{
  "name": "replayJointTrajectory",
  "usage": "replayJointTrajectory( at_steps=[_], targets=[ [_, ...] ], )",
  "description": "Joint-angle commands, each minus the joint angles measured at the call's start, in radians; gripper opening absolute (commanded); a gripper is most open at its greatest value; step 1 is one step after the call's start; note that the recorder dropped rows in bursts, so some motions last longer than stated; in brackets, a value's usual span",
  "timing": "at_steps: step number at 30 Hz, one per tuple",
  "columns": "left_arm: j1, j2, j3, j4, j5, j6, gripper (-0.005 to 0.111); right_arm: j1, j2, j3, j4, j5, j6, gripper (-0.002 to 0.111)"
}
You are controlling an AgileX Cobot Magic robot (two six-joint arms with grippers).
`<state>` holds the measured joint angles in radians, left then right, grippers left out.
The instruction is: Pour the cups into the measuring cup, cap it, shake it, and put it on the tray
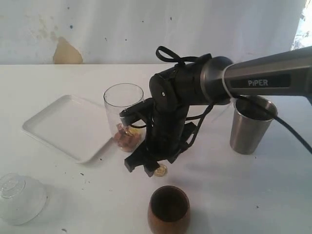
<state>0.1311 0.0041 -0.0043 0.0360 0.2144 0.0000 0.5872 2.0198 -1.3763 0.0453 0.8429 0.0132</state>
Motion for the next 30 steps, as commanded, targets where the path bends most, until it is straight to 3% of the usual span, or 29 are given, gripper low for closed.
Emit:
replayJointTrajectory(
  at_steps=[1, 20, 23, 28, 30],
  targets=[
    [-0.005, -0.004, 0.004, -0.003, -0.012, 0.000, 0.001, -0.019, 0.014, -0.007, -0.008, 0.007, -0.002, 0.056],
    [-0.005, -0.004, 0.004, -0.003, -0.012, 0.000, 0.001, -0.019, 0.061, 0.005, 0.008, -0.014, -0.013, 0.054],
    [-0.005, -0.004, 0.004, -0.003, -0.012, 0.000, 0.001, -0.019, 0.063, 0.005, 0.003, -0.021, -0.013, 0.041],
    [-0.005, -0.004, 0.004, -0.003, -0.012, 0.000, 0.001, -0.019, 0.063, 0.005, -0.021, -0.021, -0.013, 0.003],
    [-0.005, -0.004, 0.004, -0.003, -0.012, 0.000, 0.001, -0.019, 0.056, 0.005, -0.034, -0.015, -0.013, 0.000]
  ],
)
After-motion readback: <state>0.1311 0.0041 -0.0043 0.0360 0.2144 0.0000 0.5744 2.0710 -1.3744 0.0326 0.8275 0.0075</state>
